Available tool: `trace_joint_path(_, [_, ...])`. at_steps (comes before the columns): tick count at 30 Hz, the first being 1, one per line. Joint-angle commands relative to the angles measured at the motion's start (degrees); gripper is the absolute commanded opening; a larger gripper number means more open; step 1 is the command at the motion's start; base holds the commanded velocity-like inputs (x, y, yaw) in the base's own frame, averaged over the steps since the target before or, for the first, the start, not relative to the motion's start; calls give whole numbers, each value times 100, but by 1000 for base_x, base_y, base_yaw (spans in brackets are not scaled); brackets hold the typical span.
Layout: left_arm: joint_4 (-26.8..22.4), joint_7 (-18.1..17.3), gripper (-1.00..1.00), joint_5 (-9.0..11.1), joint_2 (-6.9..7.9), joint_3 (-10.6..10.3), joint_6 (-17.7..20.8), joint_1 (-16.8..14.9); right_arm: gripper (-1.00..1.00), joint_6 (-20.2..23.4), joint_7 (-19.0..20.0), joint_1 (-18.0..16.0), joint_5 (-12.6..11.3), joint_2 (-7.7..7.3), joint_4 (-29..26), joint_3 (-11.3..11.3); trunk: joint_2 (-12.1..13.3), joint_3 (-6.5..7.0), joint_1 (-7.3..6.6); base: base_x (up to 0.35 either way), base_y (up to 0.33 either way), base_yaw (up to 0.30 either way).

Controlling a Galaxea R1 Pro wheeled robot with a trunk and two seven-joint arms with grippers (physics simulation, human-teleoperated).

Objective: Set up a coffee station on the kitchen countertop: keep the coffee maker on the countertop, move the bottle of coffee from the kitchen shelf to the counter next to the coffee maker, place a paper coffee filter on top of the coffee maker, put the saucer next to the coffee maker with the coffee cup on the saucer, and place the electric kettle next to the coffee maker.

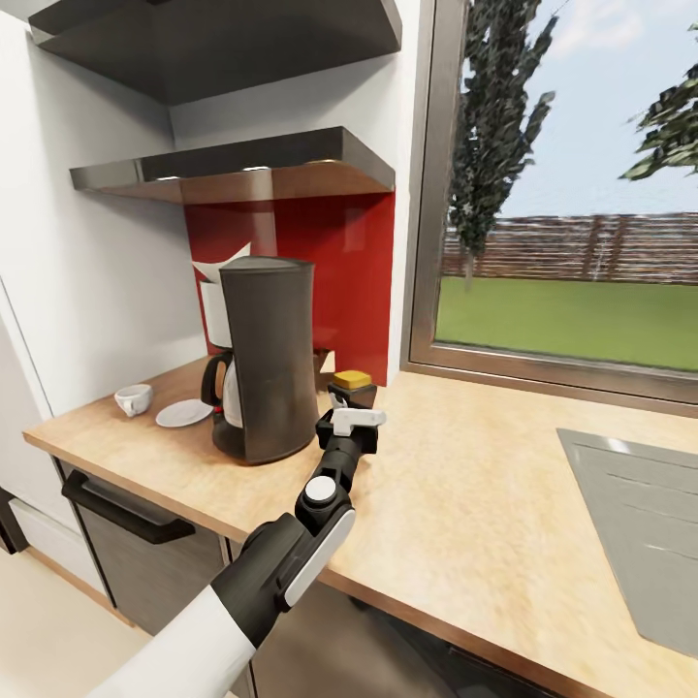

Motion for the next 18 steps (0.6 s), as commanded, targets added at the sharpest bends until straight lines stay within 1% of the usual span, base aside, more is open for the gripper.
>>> trace_joint_path(1, [-6,38,-100,26,0,-10,22,-5,100,-16,31,-2,-62,0,5,38,-3,-5,0,4,0,0])
trace_joint_path(9, [-6,38,-100,24,0,-10,22,-5,100,-16,31,-2,-62,0,4,38,-3,-5,0,83,0,0])
trace_joint_path(18, [-6,38,-100,22,0,-10,22,-5,100,-16,31,-2,-62,0,5,38,-3,-5,0,8,0,0])
